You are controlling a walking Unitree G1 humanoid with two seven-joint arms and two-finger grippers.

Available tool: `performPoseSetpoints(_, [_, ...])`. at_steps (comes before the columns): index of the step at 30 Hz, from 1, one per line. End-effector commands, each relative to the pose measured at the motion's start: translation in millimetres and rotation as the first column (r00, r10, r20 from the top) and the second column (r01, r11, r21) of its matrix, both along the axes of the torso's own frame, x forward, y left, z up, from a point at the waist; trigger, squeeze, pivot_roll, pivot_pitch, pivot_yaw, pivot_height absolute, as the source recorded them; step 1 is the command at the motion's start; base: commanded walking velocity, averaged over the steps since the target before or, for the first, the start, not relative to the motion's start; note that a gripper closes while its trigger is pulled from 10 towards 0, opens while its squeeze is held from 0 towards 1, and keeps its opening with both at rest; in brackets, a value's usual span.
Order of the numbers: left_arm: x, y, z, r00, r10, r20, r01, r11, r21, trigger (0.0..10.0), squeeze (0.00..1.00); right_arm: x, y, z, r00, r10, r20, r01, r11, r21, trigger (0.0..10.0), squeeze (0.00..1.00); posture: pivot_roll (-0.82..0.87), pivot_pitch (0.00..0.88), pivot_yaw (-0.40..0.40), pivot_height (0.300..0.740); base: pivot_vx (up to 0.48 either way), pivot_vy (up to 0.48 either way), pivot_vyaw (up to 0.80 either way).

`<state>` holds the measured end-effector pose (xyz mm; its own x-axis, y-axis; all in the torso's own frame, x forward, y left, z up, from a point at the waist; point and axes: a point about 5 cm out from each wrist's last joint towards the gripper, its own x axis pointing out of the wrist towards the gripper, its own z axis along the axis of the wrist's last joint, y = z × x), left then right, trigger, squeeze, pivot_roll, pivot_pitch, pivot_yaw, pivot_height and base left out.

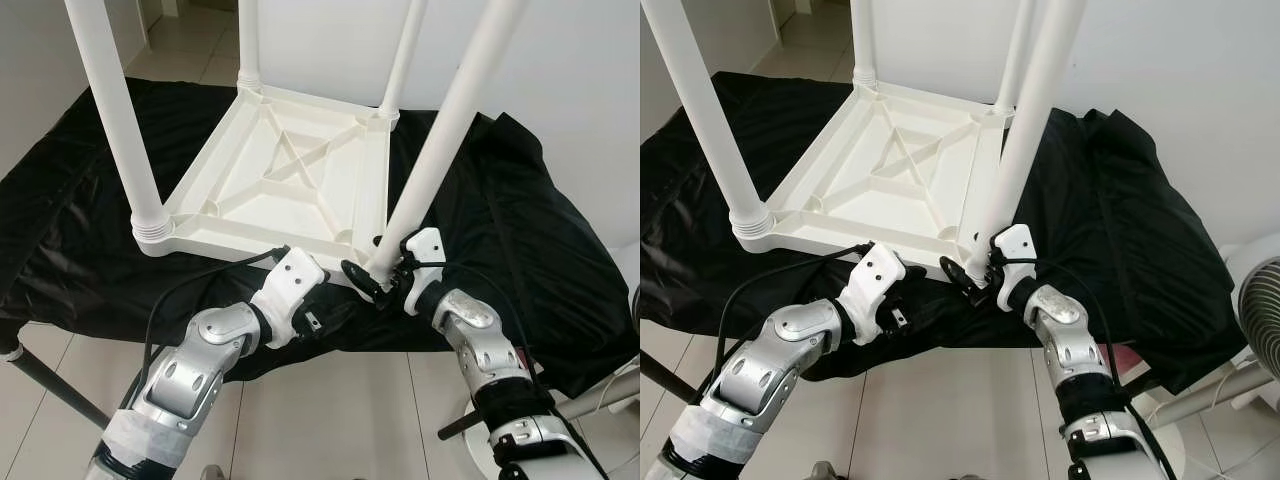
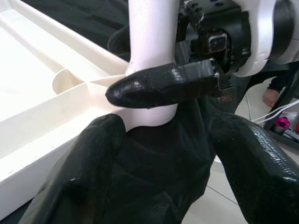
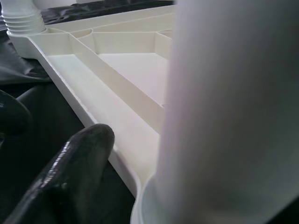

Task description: Building children table

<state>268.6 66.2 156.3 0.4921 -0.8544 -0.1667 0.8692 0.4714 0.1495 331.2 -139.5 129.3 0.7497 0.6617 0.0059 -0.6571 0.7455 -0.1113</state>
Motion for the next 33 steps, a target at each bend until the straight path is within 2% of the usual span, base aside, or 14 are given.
performPoseSetpoints(1, [2.1,0.6,-2,0.999,0.035,0.004,-0.035,0.999,0.006,10.0,0.0,1.0,-1.2,-3,1.0,0.015,-0.012,-0.015,1.0,-0.025,3.3,0.0,0.05,0.031,-0.122,0.74,0.0,0.0,0.0])
performPoseSetpoints(2, [2.0,1.0,-2,0.999,0.038,0.004,-0.038,0.999,0.006,10.0,0.0,2.0,-2.2,-4,1.0,0.019,-0.015,-0.02,0.999,-0.027,0.0,0.0,0.05,0.031,-0.122,0.74,0.0,0.0,0.0])
performPoseSetpoints(14, [0.5,1.5,-3,0.999,0.046,0.005,-0.046,0.999,0.008,10.0,0.0,3.2,-6.4,-10,0.998,0.04,-0.043,-0.041,0.999,-0.02,0.0,0.0,0.06,0.023,-0.128,0.74,0.0,0.0,0.0])
performPoseSetpoints(15, [-0.1,0.9,-4,0.999,0.041,0.003,-0.041,0.999,0.01,10.0,0.0,2.2,-6.7,-12,0.998,0.036,-0.048,-0.037,0.999,-0.018,8.2,0.0,0.05,0.022,-0.125,0.74,0.0,0.0,0.0])
performPoseSetpoints(17, [-0.6,0.7,-4,0.999,0.037,0.002,-0.037,0.999,0.011,10.0,0.0,1.8,-6.9,-13,0.998,0.035,-0.05,-0.036,0.999,-0.018,8.2,0.0,0.05,0.023,-0.124,0.74,0.0,0.0,0.0])
performPoseSetpoints(18, [-0.9,0.3,-4,0.999,0.035,0.001,-0.035,0.999,0.012,10.0,0.0,1.5,-8.3,-15,0.999,0.018,-0.05,-0.019,1.0,-0.02,10.0,0.0,0.05,0.022,-0.123,0.74,0.0,0.0,0.0])
performPoseSetpoints(21, [-1.3,-0.2,-5,0.999,0.032,0.0,-0.032,0.999,0.014,10.0,0.0,1.5,-10.5,-16,0.999,-0.006,-0.048,0.005,1.0,-0.017,10.0,0.0,0.05,0.022,-0.123,0.74,0.0,0.0,0.0])
performPoseSetpoints(22, [-2.2,-0.7,-5,1.0,0.026,-0.003,-0.026,1.0,0.015,10.0,0.0,0.8,-12.9,-18,0.996,-0.068,-0.053,0.067,0.998,-0.022,10.0,0.0,0.05,0.02,-0.119,0.74,0.0,0.0,0.0])
performPoseSetpoints(24, [-2.6,-0.9,-5,1.0,0.023,-0.005,-0.023,1.0,0.015,10.0,0.0,-0.2,-12.8,-19,0.994,-0.092,-0.052,0.091,0.996,-0.026,10.0,0.0,0.05,0.02,-0.119,0.74,0.0,0.0,0.0])
performPoseSetpoints(27, [-3.0,-1.2,-6,1.0,0.019,-0.007,-0.019,1.0,0.016,10.0,0.0,-2.2,-11.4,-22,0.991,-0.124,-0.041,0.122,0.991,-0.044,10.0,0.0,0.04,0.02,-0.117,0.74,0.0,0.0,0.0])
performPoseSetpoints(33, [-5.1,-2.0,-8,1.0,0.011,-0.016,-0.011,1.0,0.017,10.0,0.0,-10.9,-3.6,-27,0.977,-0.209,-0.039,0.209,0.978,-0.011,10.0,0.0,0.04,0.019,-0.118,0.74,0.0,0.0,0.0])
